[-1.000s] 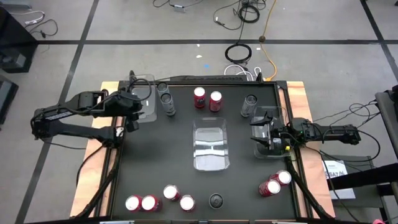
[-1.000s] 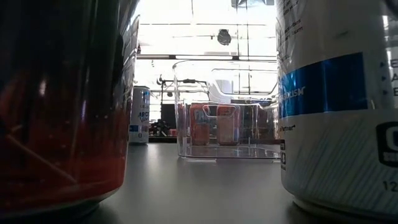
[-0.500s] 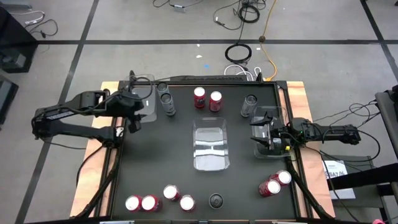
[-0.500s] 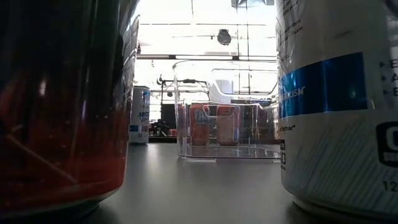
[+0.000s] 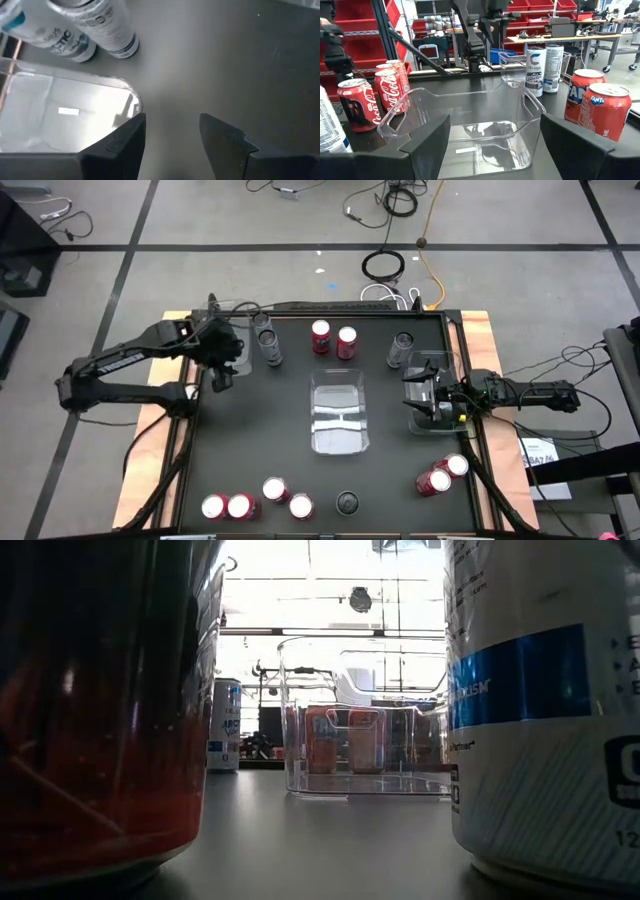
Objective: Sort soda cans
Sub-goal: Move the transparent bins to the center of the table
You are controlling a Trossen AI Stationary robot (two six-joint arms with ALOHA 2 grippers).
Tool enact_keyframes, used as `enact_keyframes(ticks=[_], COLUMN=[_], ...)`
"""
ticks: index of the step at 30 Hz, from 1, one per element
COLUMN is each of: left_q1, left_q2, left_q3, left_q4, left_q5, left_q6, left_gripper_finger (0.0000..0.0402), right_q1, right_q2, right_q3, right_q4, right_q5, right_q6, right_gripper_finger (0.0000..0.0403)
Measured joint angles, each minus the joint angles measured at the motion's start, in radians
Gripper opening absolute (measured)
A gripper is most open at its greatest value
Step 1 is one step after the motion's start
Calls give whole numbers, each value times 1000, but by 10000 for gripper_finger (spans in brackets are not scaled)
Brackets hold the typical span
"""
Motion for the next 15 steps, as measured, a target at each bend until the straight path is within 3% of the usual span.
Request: enact_keyframes(ticks=[4, 15], left_q1=[111, 232], left_q2=[6, 128], left_q3=[-59, -117], left_q4=[23, 56], left_q5=[95, 125], left_q6=[80, 199], left_gripper_finger=[196, 196], right_q1=[0, 0], right_q2=[0, 0], right_q3=[0, 0], right_q4=[0, 0], right_q5=[0, 0], right_q6=[0, 0], right_gripper_finger=[303, 303])
